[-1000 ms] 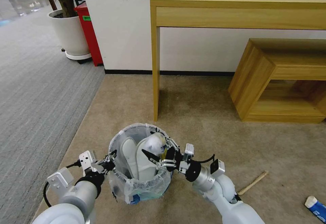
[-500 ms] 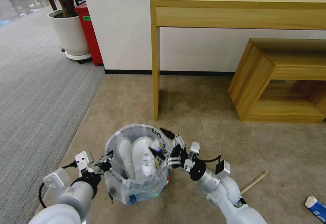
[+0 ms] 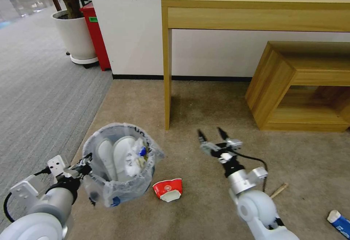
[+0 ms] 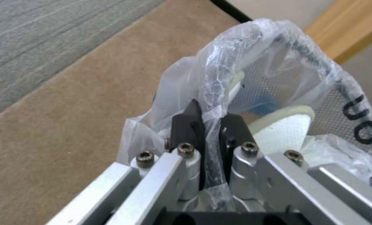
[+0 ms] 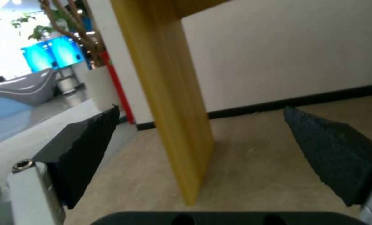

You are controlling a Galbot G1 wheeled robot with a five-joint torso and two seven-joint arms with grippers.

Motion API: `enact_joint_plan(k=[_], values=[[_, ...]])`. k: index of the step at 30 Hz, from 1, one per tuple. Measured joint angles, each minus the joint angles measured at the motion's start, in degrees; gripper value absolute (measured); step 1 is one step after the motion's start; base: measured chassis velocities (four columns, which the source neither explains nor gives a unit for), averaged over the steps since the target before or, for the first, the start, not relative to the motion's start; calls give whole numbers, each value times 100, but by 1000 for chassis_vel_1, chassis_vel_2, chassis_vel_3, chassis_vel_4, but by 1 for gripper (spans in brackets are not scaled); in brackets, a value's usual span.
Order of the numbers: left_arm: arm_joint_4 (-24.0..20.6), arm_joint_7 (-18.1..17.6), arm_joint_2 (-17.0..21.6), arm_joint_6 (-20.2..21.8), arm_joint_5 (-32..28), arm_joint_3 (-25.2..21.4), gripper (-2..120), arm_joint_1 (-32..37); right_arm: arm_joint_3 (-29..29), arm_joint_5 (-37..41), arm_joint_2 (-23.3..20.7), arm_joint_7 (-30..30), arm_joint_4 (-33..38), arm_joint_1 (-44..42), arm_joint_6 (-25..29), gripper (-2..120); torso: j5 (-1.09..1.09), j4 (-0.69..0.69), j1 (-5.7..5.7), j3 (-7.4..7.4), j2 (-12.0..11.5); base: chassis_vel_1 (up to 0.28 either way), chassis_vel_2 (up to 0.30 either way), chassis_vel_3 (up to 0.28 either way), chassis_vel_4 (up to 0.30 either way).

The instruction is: Pick up the trash bin and place the garbage on the floor into it.

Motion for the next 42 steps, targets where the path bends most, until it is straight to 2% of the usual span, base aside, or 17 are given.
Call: enact_joint_plan(k=[8, 15, 17, 18, 20, 22, 26, 31, 34, 35, 38, 39, 41, 42], values=[[241, -66, 205, 0, -455, -908, 3, -116, 437, -279, -116, -49, 261, -436, 360, 100, 0, 0, 0, 0, 0, 0, 0, 0, 0], [256, -65, 210, 6, -576, -1048, 3, -67, 406, -335, -128, -141, 185, -467, 440, 100, 0, 0, 0, 0, 0, 0, 0, 0, 0], [249, -64, 194, 6, -577, -1057, 3, -43, 378, -261, -175, -511, 108, -429, 433, 100, 0, 0, 0, 0, 0, 0, 0, 0, 0], [249, -64, 194, 6, -577, -1057, 3, -43, 378, -261, -175, -511, 108, -429, 433, 100, 0, 0, 0, 0, 0, 0, 0, 0, 0], [204, -64, 219, 14, -575, -1104, 3, -42, 318, -238, -379, -1071, -92, -285, 309, 100, 0, 0, 0, 0, 0, 0, 0, 0, 0], [182, -64, 233, 20, -575, -1130, 3, -44, 280, -240, -473, -1226, -190, -215, 236, 100, 0, 0, 0, 0, 0, 0, 0, 0, 0], [149, -67, 239, 33, -548, -1173, 3, -27, 16, -310, -808, -1707, -534, 45, -307, 100, 0, 0, 0, 0, 0, 0, 0, 0, 0], [135, -70, 181, 35, -465, -1111, 3, -5, -364, -432, -878, -1863, -745, 307, -768, 100, 0, 0, 0, 0, 0, 0, 0, 0, 0], [111, -71, 110, 38, -328, -984, 3, -8, -971, -833, -863, -2058, -1097, 800, -1093, 100, 0, 0, 0, 0, 0, 0, 0, 0, 0], [111, -71, 110, 38, -328, -984, 3, -8, -971, -833, -863, -2058, -1097, 800, -1093, 100, 0, 0, 0, 0, 0, 0, 0, 0, 0], [97, -71, 64, 42, -259, -918, 3, -12, -1507, -1371, -749, -2724, -1599, 1337, -1188, 100, 0, 0, 0, 0, 0, 0, 0, 0, 0], [97, -71, 64, 42, -259, -918, 3, -12, -1507, -1371, -749, -2724, -1599, 1337, -1188, 100, 0, 0, 0, 0, 0, 0, 0, 0, 0], [97, -70, 43, 43, -243, -921, 3, -12, -1791, -1877, -596, -3482, -2096, 1729, -1123, 100, 0, 1, 0, 0, 0, 0, 0, 0, 0], [97, -70, 43, 43, -243, -921, 3, -12, -1791, -1877, -596, -3482, -2096, 1729, -1123, 100, 0, 1, 0, 0, 0, 0, 0, 0, 0]])
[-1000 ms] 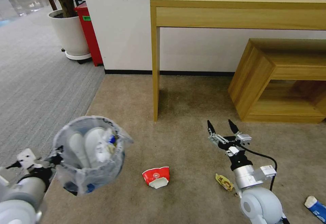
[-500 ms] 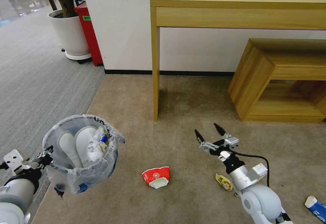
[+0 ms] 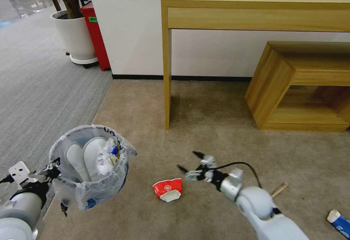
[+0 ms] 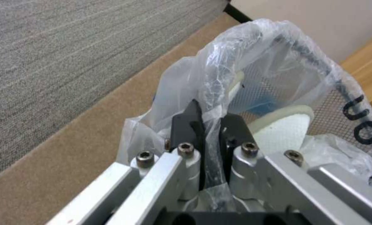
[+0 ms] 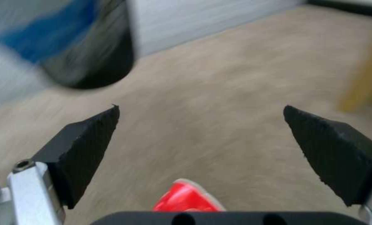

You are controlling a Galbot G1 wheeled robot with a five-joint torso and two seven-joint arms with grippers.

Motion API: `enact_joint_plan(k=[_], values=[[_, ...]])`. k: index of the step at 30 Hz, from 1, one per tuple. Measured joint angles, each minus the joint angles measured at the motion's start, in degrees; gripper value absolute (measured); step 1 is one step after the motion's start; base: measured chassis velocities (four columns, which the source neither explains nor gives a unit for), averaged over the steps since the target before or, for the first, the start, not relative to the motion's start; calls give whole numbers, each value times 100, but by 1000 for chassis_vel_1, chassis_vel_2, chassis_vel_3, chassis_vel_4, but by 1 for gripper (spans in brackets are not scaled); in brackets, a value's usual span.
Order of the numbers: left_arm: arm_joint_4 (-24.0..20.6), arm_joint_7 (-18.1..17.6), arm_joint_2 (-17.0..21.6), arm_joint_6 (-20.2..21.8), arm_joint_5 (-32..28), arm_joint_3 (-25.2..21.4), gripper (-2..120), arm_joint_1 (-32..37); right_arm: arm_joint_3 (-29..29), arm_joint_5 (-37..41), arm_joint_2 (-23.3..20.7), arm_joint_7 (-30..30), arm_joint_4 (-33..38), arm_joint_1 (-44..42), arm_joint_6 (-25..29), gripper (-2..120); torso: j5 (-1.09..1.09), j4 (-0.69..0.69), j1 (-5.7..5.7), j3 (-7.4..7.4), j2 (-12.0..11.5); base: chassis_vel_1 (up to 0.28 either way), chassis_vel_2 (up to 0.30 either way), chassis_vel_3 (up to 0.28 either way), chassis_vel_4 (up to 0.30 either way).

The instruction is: Pick up the trash bin and place the garbage on the floor into it.

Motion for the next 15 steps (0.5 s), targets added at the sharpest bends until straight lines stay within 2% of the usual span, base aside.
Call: enact_joint_plan(k=[1, 6, 13, 15], values=[[1, 0, -9, 1, 2, -16, 3, 0, -134, -273, 100, -306, -302, 204, 42, 100, 0, 0, 0, 0, 0, 0, 0, 0, 0], [36, 2, 0, 1, 2, -93, 3, 2, -301, -1191, 483, -872, -1249, 784, 301, 100, -1, -1, 0, 0, 0, 0, 0, 0, 0], [101, 11, 4, 1, 1, -99, 3, -16, -302, -1773, 796, -1301, -2008, 1179, 614, 100, 0, 0, 0, 0, 0, 0, 0, 0, 0], [150, 12, 1, 1, 22, -48, 3, -59, -270, -2253, 947, -1583, -2379, 1342, 779, 100, 0, -1, 0, 0, 0, 0, 0, 0, 0]])
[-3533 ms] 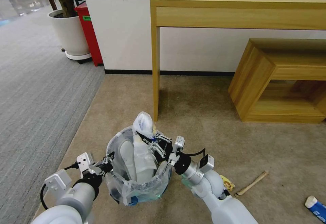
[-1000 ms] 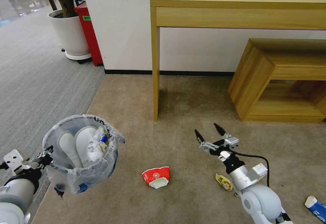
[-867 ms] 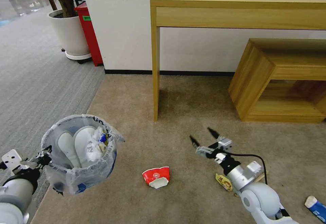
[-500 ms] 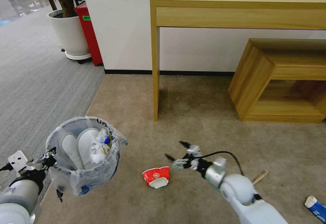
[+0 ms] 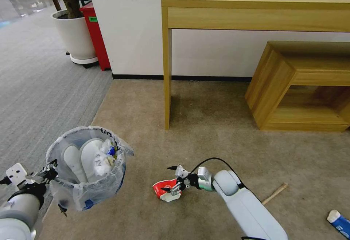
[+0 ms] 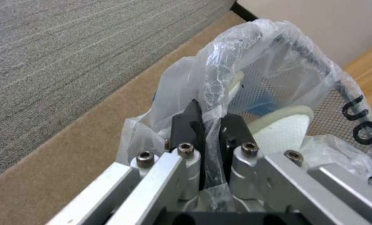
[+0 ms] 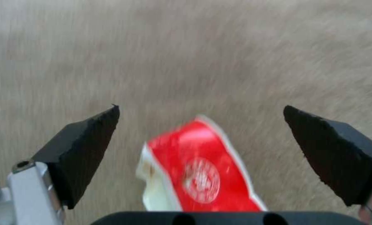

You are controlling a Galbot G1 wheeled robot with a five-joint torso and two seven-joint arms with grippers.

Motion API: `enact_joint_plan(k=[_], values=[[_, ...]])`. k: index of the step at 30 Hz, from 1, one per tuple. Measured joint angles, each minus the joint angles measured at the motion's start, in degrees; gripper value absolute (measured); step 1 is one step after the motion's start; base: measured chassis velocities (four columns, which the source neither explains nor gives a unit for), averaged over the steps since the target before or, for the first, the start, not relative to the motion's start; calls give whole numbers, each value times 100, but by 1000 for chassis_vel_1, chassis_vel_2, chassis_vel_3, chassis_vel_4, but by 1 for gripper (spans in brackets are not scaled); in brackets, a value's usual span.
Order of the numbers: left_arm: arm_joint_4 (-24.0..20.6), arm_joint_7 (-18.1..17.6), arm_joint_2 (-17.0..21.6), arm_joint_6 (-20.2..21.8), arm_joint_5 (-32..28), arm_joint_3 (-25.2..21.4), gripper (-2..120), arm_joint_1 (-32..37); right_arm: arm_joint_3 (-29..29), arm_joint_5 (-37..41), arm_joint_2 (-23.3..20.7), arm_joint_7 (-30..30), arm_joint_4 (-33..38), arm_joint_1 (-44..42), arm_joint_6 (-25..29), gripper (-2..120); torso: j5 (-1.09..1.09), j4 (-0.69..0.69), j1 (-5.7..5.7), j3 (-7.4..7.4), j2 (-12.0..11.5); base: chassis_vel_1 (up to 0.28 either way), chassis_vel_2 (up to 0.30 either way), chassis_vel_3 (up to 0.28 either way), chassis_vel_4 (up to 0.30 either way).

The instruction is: Pick up the trash bin and place the garbage on the floor into it.

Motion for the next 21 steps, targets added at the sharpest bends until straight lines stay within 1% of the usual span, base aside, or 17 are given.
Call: enact_joint_plan(k=[1, 2, 5, 7, 12, 21], values=[[21, 1, 0, 0, 12, 23, 3, -26, 51, -294, 59, -161, -150, 73, 101, 100, 0, 0, 0, 0, 0, 0, 0, 0, 0], [21, 1, 0, 0, 12, 23, 3, -26, 51, -294, 59, -161, -150, 73, 101, 100, 0, 0, 0, 0, 0, 0, 0, 0, 0], [83, 2, 4, -1, 23, 63, 3, -71, 122, -800, 129, -387, -344, 191, 330, 100, 0, -1, 0, 0, 0, 0, 0, 0, 0], [99, 4, -1, -4, 25, 72, 3, -73, 133, -889, 137, -383, -371, 210, 379, 100, 0, 0, 0, -1, 0, 0, 0, 0, 0], [146, 19, -22, -15, 36, 133, 3, -68, 202, -1392, 210, -170, -529, 258, 617, 100, 0, 0, 0, -1, 0, 0, 0, 0, 0], [165, 24, -32, -22, 44, 193, 3, -90, 174, -1652, 246, 107, -771, 246, 727, 100, 0, 0, 0, 0, 0, 0, 0, 0, 0]])
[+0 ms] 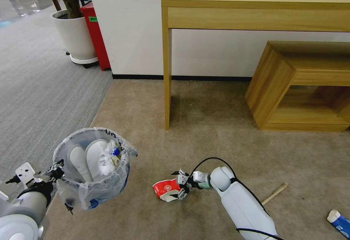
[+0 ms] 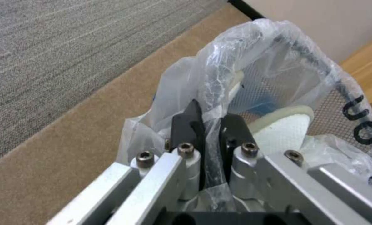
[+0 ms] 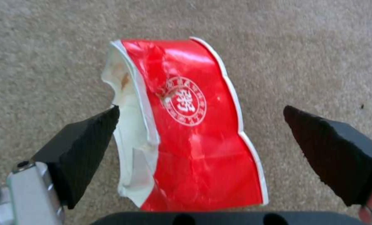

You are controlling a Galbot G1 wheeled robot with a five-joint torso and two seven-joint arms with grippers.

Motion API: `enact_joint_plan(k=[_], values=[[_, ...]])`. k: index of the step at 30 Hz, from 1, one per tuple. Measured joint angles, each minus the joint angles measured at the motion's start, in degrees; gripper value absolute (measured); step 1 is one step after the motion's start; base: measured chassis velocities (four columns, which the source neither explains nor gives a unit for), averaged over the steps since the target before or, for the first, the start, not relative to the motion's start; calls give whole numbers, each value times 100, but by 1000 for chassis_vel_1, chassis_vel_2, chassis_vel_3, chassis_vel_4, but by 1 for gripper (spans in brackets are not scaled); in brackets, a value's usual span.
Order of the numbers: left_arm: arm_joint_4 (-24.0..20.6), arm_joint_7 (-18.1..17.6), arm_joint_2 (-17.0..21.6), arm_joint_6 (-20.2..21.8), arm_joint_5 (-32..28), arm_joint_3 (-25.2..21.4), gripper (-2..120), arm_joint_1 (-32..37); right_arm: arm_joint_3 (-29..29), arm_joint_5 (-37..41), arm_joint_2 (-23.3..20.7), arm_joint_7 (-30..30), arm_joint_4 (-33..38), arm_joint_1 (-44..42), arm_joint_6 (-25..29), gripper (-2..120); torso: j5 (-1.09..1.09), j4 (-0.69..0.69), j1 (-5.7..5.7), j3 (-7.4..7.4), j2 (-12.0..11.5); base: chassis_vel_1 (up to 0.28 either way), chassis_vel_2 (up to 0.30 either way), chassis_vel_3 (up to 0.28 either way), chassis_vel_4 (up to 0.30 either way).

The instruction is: Pick up the trash bin and place the garbage on the floor into it.

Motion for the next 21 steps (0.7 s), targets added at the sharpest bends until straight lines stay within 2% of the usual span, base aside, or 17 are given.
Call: enact_joint_plan(k=[4, 7, 8, 11, 12, 14, 15, 17, 18, 21], values=[[5, 0, 0, -2, 4, 3, 3, -16, -9, 3, -7, 83, -12, -7, 0, 94, 0, 0, 0, 0, 0, 0, 0, 0, 0], [5, 0, 0, -3, 7, 16, 3, -25, -10, 36, -15, 165, -23, -16, 1, 82, 0, 0, 0, 0, 0, 0, 0, 0, 0], [5, 0, 0, -3, 7, 16, 3, -25, -10, 36, -15, 165, -23, -16, 1, 82, 0, 0, 0, 0, 0, 0, 0, 0, 0], [5, 1, 0, -4, 14, 22, 3, -25, -8, 71, -27, 178, -20, -44, 1, 65, 0, 0, 0, 0, 0, 0, 0, 0, 0], [5, 1, 0, -4, 14, 22, 3, -25, -8, 71, -27, 178, -20, -44, 1, 65, 0, 0, 0, 0, 0, 0, 0, 0, 0], [1, 4, 7, -5, 11, -2, 3, -23, 1, 76, -35, 171, -16, -61, 6, 55, 0, 0, 0, 0, 0, 0, 0, 0, 0], [1, 4, 7, -5, 11, -2, 3, -23, 1, 76, -35, 171, -16, -61, 6, 55, 0, 0, 0, 0, 0, 0, 0, 0, 0], [0, 7, 17, -6, -2, -39, 3, -14, 14, 76, -44, 164, -10, -94, 15, 43, 0, 0, 0, 0, 0, 0, 0, 0, 0], [0, 7, 17, -6, -2, -39, 3, -14, 14, 76, -44, 164, -10, -94, 15, 43, 0, 0, 0, 0, 0, 0, 0, 0, 0], [-5, 12, 23, -9, -18, -58, 3, -1, 37, 99, -85, 172, 58, -158, 25, 30, 0, 0, 0, 0, 0, 0, 0, 0, 0]])
